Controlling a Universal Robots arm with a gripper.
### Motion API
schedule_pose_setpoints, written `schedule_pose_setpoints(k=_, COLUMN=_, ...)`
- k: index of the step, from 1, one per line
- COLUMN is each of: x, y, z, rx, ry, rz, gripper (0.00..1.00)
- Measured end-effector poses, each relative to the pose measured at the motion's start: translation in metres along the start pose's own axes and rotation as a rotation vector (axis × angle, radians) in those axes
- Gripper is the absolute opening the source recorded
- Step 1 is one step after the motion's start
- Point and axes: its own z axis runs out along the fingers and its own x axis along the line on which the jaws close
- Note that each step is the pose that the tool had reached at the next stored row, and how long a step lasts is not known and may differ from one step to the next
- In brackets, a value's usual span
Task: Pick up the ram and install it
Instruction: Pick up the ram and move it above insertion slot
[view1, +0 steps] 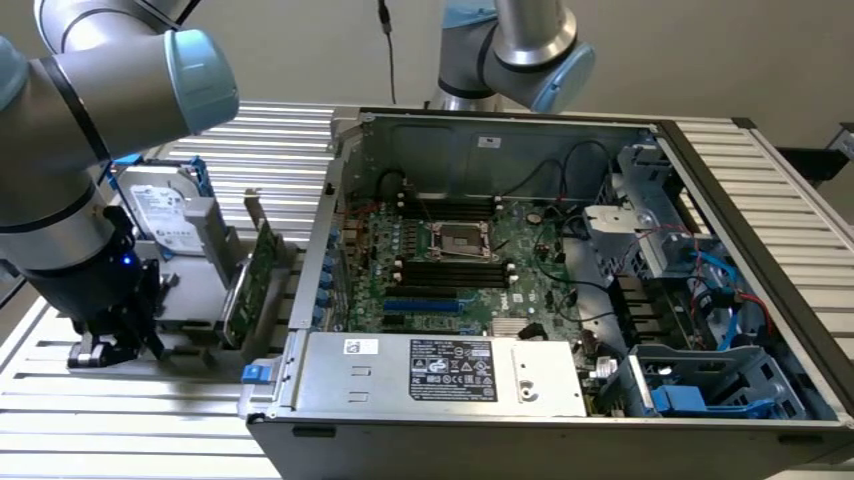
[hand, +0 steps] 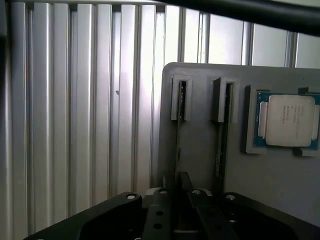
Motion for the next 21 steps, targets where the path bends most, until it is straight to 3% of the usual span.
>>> schedule_pose_setpoints(k=14, x=0.000, y=0.0001, z=-0.0010, rx=-0.0001, ry=-0.0010, rz=0.001, gripper=0.13)
schedule_pose_setpoints(k=17, x=0.000, y=0.0002, z=-0.0080, rx=0.0000, ry=-0.0018, rz=0.001, gripper=0.13)
schedule_pose_setpoints(k=21, x=0.001, y=0.0006, z=-0.0253, rx=0.0001, ry=-0.0027, rz=0.001, gripper=0.13)
